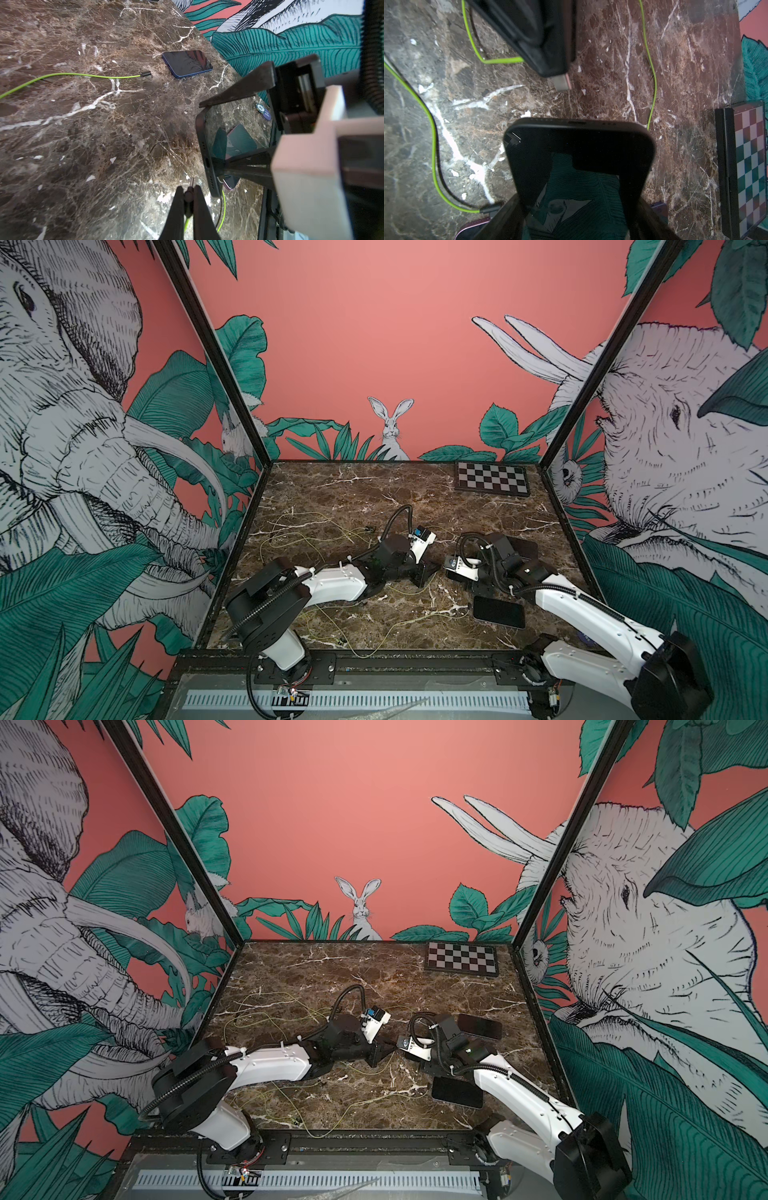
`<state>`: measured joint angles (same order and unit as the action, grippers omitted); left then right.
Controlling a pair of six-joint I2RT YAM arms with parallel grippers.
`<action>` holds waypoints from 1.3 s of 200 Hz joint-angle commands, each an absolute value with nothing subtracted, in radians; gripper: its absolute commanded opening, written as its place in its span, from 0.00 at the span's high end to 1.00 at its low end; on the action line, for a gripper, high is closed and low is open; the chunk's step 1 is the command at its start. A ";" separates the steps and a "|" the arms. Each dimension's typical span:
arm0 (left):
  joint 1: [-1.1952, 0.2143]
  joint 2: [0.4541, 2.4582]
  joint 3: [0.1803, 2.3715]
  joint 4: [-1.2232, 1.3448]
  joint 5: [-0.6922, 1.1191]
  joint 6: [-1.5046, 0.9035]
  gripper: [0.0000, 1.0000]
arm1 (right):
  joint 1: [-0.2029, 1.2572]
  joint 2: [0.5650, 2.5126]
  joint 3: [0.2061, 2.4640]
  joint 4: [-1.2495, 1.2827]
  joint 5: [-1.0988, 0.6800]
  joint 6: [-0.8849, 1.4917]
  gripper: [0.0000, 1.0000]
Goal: Plug wired earphones into phones
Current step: Insert the wired earphone into the phone.
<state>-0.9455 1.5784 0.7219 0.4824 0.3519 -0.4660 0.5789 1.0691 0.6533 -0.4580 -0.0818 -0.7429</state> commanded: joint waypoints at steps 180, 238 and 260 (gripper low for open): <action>-0.942 1.576 0.796 0.414 0.384 -0.496 1.00 | 0.589 1.045 0.658 -0.371 -0.081 -0.825 0.37; -0.942 1.534 0.774 0.427 0.346 -0.476 1.00 | 0.592 1.057 0.659 -0.381 -0.069 -0.839 0.37; -0.941 1.531 0.775 0.407 0.330 -0.469 1.00 | 0.594 1.057 0.658 -0.375 -0.072 -0.839 0.38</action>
